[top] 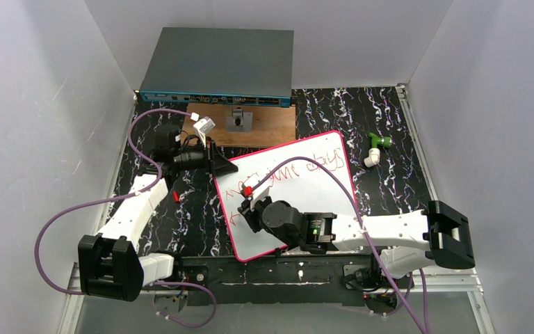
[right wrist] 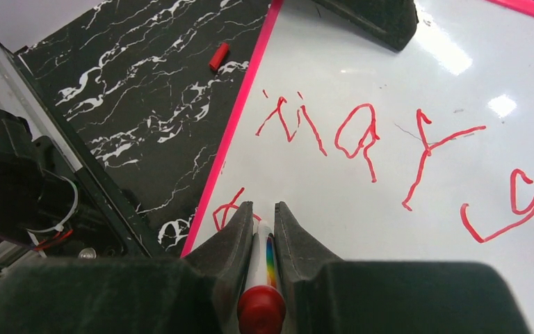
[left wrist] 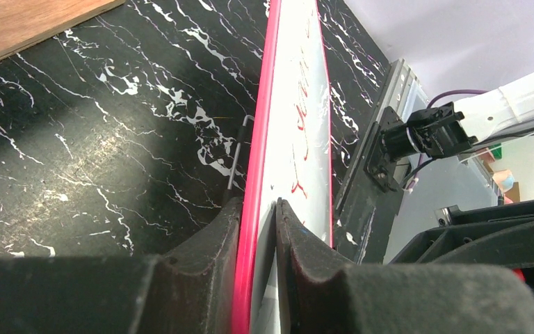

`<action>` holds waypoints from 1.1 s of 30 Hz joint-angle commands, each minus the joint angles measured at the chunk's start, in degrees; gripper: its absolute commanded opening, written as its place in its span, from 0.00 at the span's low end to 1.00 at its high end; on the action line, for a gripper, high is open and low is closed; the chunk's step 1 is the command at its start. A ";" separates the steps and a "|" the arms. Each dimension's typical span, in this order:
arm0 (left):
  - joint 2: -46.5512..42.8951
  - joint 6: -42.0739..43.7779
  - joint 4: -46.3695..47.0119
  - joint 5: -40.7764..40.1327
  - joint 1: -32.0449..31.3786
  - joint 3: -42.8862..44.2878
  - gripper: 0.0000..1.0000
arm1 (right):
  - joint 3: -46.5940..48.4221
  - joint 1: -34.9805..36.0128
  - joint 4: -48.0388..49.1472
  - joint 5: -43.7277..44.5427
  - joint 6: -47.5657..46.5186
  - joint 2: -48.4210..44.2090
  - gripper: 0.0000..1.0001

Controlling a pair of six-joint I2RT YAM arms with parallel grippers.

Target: Write a sentence on the whiteboard

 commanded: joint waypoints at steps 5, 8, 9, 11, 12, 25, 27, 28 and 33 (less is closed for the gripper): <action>0.65 7.41 -1.46 -8.72 -0.93 0.25 0.00 | -0.13 -0.60 -5.41 1.15 2.84 1.05 0.01; 0.66 7.25 -1.30 -8.74 -0.96 0.18 0.00 | 0.72 -0.20 -5.91 0.53 3.34 1.56 0.01; 0.71 7.29 -1.26 -8.74 -0.96 0.12 0.00 | 1.00 -0.04 -6.12 0.25 3.45 1.67 0.01; 0.75 7.32 -1.32 -8.74 -0.96 0.18 0.00 | 1.60 0.34 -6.65 -0.16 3.63 2.11 0.01; 0.71 7.28 -1.23 -8.74 -0.96 0.18 0.00 | 2.00 0.52 -6.82 -0.46 3.64 2.28 0.01; 0.53 7.14 -1.04 -8.79 -0.96 -0.04 0.00 | 7.43 1.37 -10.11 0.05 3.38 4.81 0.01; 0.62 7.15 -1.11 -8.75 -0.96 -0.07 0.00 | 7.96 1.43 -10.33 -0.39 2.87 4.34 0.01; 0.61 7.06 -0.94 -8.74 -0.96 -0.13 0.00 | 8.29 1.44 -10.56 -0.62 2.86 4.12 0.01; 0.86 6.56 -0.15 -8.10 -0.96 -0.43 0.00 | 9.98 1.37 -14.92 -0.20 5.72 0.67 0.01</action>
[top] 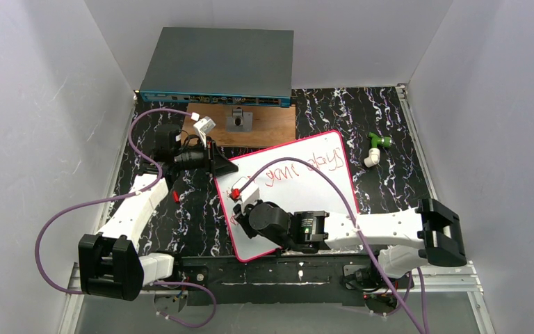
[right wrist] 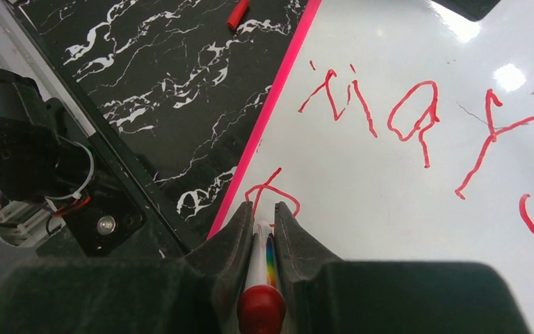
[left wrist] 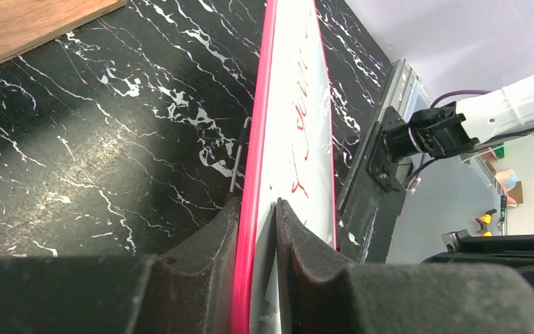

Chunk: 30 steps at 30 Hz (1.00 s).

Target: Write a sentence on the whiteboard

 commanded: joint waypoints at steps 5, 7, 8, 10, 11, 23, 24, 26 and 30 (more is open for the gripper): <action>0.30 5.78 0.30 -7.91 -0.91 -1.27 0.00 | 4.41 -0.29 -10.58 5.66 7.55 -7.29 0.01; 0.21 5.78 0.30 -7.89 -0.91 -1.47 0.00 | 4.13 -0.37 -12.22 7.48 10.51 -8.75 0.01; 0.08 5.78 0.36 -7.93 -0.91 -1.56 0.00 | 3.83 -0.56 -12.92 8.08 11.81 -9.32 0.01; -0.09 5.78 0.44 -8.14 -0.91 -1.65 0.00 | 3.01 -1.08 -13.99 9.19 14.54 -9.97 0.01; -0.18 5.78 0.57 -8.16 -0.87 -1.75 0.00 | 2.61 -1.35 -13.94 9.30 15.27 -10.19 0.01; -1.00 4.98 0.99 -8.19 -0.91 -2.45 0.00 | 2.32 -2.06 -9.38 9.00 18.31 -6.07 0.01; -1.02 4.23 1.01 -8.16 -0.91 -2.51 0.00 | 2.46 -2.05 -9.20 8.78 18.55 -5.61 0.01; -1.02 4.18 1.02 -8.15 -0.91 -2.54 0.00 | 2.57 -2.05 -8.52 8.60 18.87 -4.89 0.01; -1.06 4.25 0.90 -8.31 -0.89 -2.45 0.00 | 2.64 -2.05 -6.84 8.38 18.88 -3.60 0.01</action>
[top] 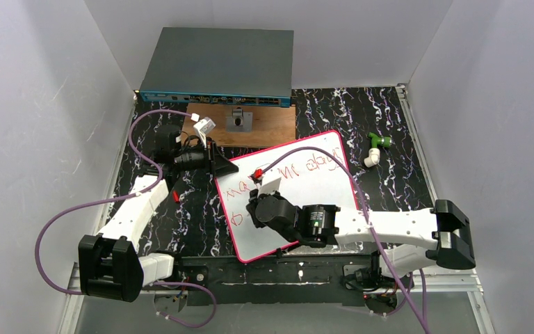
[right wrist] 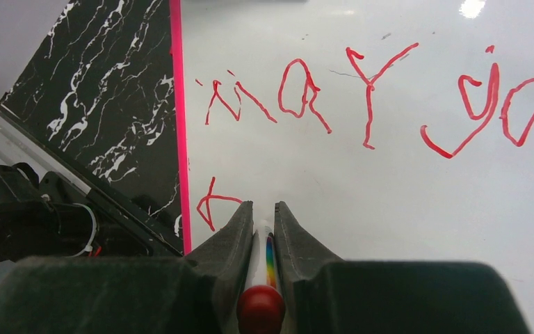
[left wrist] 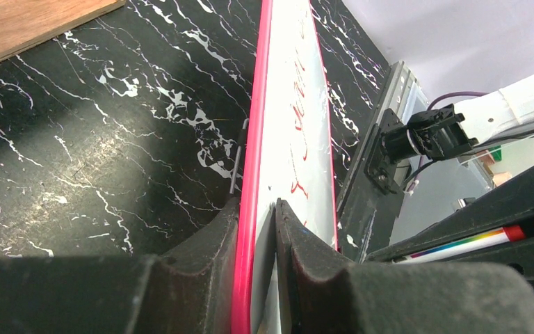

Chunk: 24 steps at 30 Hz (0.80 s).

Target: Write a sentence on the whiteboard

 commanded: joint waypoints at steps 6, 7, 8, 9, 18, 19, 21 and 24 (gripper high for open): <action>-0.79 5.73 -0.91 -8.44 -0.73 -1.45 0.00 | 1.50 -0.04 5.83 -0.15 1.23 2.41 0.01; -0.78 5.81 -0.96 -8.44 -0.74 -1.46 0.00 | 1.36 -0.04 5.97 -0.22 1.23 2.59 0.01; -0.79 5.78 -0.92 -8.44 -0.74 -1.46 0.00 | 1.23 -0.04 6.06 -0.23 1.28 2.72 0.01; -0.86 5.78 -1.02 -8.44 -0.74 -1.45 0.00 | 1.01 -0.04 6.07 -0.16 1.34 2.75 0.01; -1.11 5.90 -1.14 -8.52 -0.67 -1.45 0.00 | -1.98 -1.70 3.03 1.55 2.88 0.16 0.01; -1.12 5.85 -1.16 -8.52 -0.73 -1.45 0.00 | -2.21 -1.97 2.51 1.85 2.95 -0.14 0.01; -1.20 5.85 -1.22 -8.52 -0.74 -1.49 0.00 | -2.83 -2.71 2.00 2.05 3.02 -0.93 0.01; -1.31 5.92 -1.17 -8.52 -0.74 -1.49 0.00 | -3.23 -3.59 1.91 2.19 2.91 -1.48 0.01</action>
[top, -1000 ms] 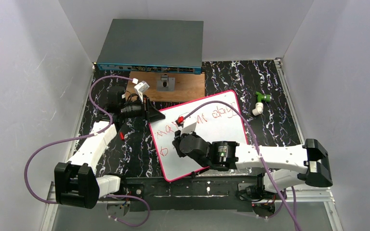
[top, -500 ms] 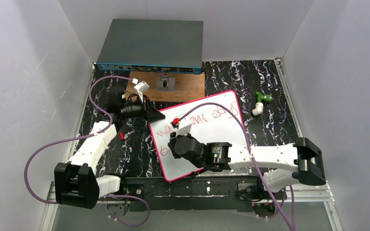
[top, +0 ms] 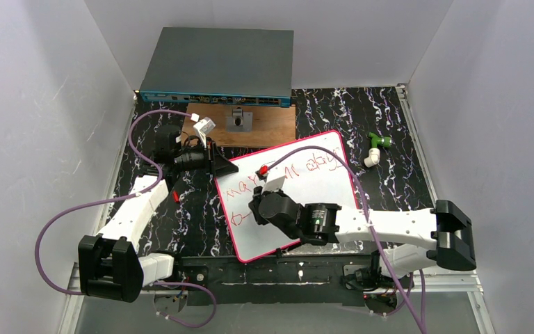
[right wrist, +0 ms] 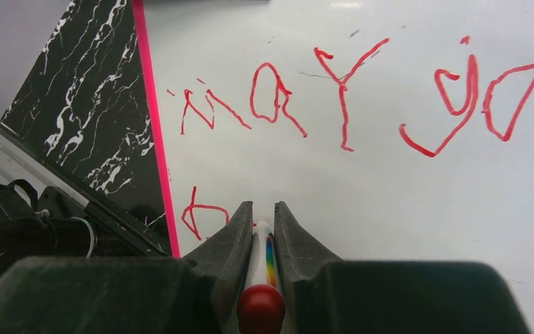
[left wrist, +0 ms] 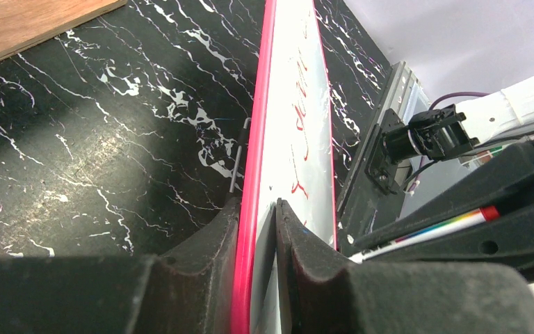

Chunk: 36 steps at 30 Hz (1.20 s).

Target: Write a sentence on the whiteboard

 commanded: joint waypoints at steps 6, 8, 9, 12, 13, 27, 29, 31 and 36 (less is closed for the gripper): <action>-1.38 5.96 -1.12 -8.24 -0.72 -1.50 0.00 | 1.81 -2.28 0.50 1.80 -2.86 -0.14 0.01; -1.34 5.95 -1.18 -8.23 -0.67 -1.50 0.00 | 3.30 -2.21 0.83 0.79 -3.58 0.92 0.01; -1.39 5.93 -1.20 -8.24 -0.71 -1.49 0.00 | 3.92 -2.20 1.00 0.46 -3.74 1.38 0.01; -1.49 5.94 -1.19 -8.30 -0.72 -1.51 0.00 | 4.86 -2.20 1.93 -0.84 -3.70 2.50 0.01; -1.56 5.93 -1.27 -8.32 -0.72 -1.54 0.00 | 5.04 -2.12 2.15 -1.26 -3.61 2.85 0.01; -1.67 5.93 -1.15 -8.50 -0.72 -1.60 0.00 | 3.66 -0.09 0.28 -3.00 0.41 3.42 0.01; -1.67 5.94 -1.20 -8.50 -0.72 -1.61 0.00 | 3.00 0.35 -0.48 -2.68 1.57 3.03 0.01; -1.73 5.96 -1.17 -8.50 -0.72 -1.56 0.00 | 2.31 0.83 -1.29 -2.14 2.38 2.42 0.01; -1.76 6.00 -1.14 -8.50 -0.72 -1.53 0.00 | 0.48 1.20 -3.88 -0.40 3.61 0.81 0.01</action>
